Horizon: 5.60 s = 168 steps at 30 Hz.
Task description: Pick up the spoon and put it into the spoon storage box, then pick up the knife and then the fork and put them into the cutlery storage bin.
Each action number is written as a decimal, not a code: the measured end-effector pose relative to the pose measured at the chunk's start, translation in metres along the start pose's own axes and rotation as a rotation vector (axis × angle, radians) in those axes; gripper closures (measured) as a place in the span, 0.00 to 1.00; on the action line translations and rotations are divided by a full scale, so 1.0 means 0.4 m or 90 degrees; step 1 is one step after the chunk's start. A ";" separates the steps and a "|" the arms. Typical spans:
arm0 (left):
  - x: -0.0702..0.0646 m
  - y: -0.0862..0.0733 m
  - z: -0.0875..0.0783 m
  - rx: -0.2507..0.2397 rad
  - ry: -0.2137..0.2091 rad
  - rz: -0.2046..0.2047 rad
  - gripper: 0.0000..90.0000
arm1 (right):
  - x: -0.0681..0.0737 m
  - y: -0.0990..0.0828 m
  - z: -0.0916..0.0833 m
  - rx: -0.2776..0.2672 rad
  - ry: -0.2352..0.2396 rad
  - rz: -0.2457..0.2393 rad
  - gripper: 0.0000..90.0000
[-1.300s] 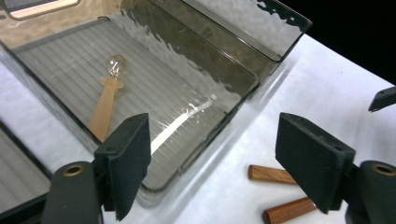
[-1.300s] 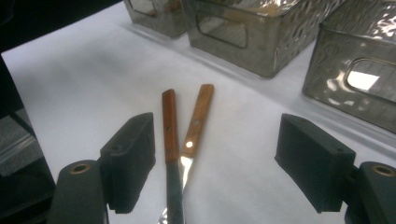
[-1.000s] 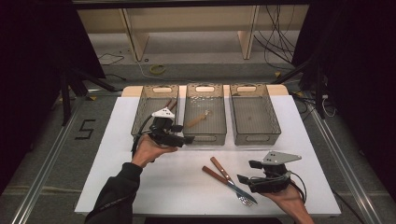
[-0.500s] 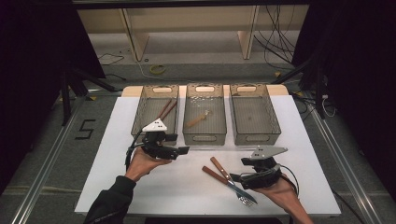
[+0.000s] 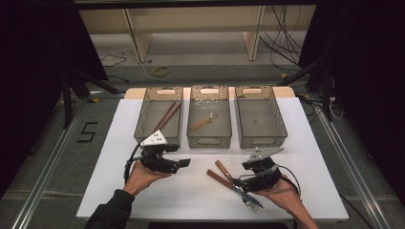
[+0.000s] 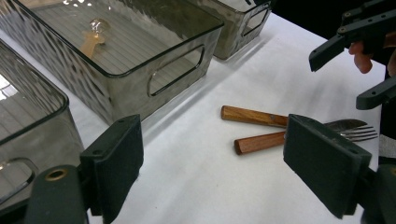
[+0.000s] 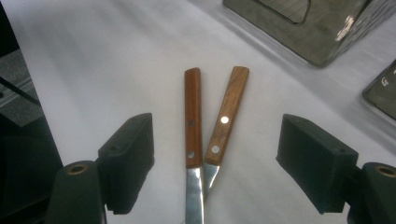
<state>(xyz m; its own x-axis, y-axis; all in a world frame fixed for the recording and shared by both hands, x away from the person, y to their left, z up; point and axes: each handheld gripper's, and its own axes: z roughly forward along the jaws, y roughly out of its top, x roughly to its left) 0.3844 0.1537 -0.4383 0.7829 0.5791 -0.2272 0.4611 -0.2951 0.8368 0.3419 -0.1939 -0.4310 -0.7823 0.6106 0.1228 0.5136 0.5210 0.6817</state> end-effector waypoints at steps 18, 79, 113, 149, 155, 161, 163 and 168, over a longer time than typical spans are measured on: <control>-0.009 -0.045 -0.027 -0.038 0.009 -0.014 0.21 | 0.004 0.033 0.032 0.049 0.012 -0.012 0.34; -0.028 -0.080 -0.037 -0.049 0.015 0.013 0.22 | 0.055 0.081 0.194 0.282 0.006 -0.143 0.85; -0.023 -0.082 -0.038 -0.052 0.012 0.010 0.22 | 0.035 0.110 0.141 0.233 0.007 -0.140 0.86; 0.000 -0.089 -0.069 -0.088 0.034 -0.006 0.22 | -0.185 0.282 -0.062 0.039 -0.076 -0.011 0.86; 0.001 -0.091 -0.073 -0.089 0.034 -0.008 0.22 | -0.226 0.311 -0.080 0.020 -0.096 0.012 0.86; 0.003 -0.093 -0.080 -0.096 0.039 -0.009 0.22 | -0.270 0.344 -0.097 0.002 -0.123 0.032 0.86; 0.005 -0.094 -0.082 -0.098 0.039 -0.011 0.22 | -0.286 0.351 -0.099 0.000 -0.133 0.038 0.86; 0.005 -0.095 -0.083 -0.099 0.040 -0.012 0.22 | -0.318 0.361 -0.101 -0.002 -0.146 0.055 0.86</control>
<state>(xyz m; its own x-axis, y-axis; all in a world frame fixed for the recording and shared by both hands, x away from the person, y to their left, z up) 0.3545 0.1912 -0.4541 0.7448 0.6316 -0.2154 0.4010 -0.1657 0.9010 0.5015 -0.2204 -0.3192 -0.6349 0.7724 0.0148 0.5745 0.4592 0.6775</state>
